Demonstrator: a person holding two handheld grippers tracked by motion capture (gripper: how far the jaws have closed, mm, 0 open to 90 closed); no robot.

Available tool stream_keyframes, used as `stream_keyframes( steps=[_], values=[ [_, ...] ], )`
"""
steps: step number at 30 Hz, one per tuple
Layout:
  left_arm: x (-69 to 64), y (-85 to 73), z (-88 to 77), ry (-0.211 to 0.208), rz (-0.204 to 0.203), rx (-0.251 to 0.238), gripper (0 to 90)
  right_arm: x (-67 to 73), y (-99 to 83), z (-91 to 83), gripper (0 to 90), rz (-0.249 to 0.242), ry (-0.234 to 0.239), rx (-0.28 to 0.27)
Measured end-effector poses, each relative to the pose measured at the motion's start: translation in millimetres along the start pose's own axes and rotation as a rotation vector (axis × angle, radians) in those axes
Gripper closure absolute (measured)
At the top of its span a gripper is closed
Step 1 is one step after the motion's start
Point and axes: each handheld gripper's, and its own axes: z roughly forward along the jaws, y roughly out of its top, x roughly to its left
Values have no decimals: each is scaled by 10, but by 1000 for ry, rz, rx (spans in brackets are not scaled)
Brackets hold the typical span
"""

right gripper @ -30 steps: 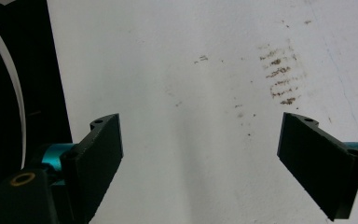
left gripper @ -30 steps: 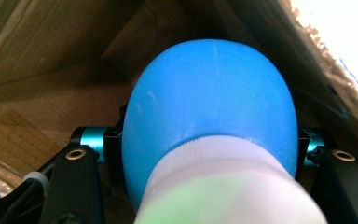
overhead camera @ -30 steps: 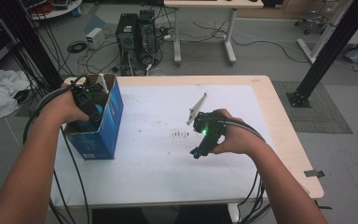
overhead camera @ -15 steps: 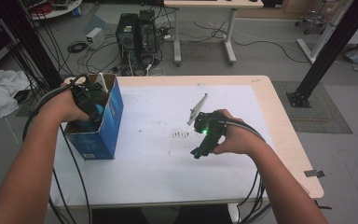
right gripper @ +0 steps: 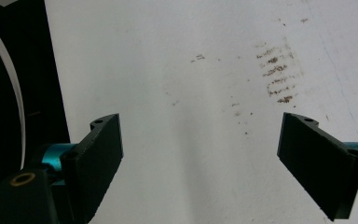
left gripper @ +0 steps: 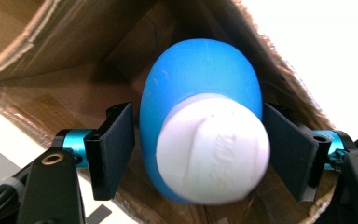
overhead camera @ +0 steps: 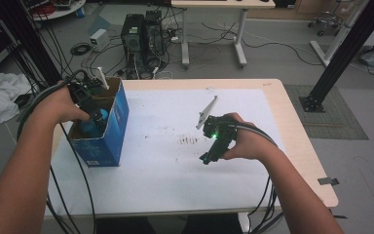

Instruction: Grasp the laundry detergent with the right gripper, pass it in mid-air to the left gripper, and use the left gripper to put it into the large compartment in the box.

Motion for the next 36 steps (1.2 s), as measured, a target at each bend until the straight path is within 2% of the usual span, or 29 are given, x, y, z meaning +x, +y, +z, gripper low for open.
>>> stream_keyframes(
  steps=[7, 14, 21, 27, 32, 36],
  values=[
    [-11, -8, -143, 12, 10, 6, 258, -12, 0, -15, 133, -6, -2, -3],
    [-36, -59, -308, 26, -9, -20, 255, -18, 8, -28, 133, -5, -4, -5],
    [-96, -76, -475, 29, 2, -44, 240, -16, 30, -52, 133, -2, -6, -2],
    [-217, -34, -662, 41, 61, -58, 216, -31, 23, -61, 134, 5, -6, -3],
    [-349, 23, -738, 20, 138, -63, 216, -46, 24, -78, 134, 12, -7, 5],
    [-475, 99, -761, 29, 204, -48, 187, -56, 40, -96, 133, 14, -9, 14]
  ],
)
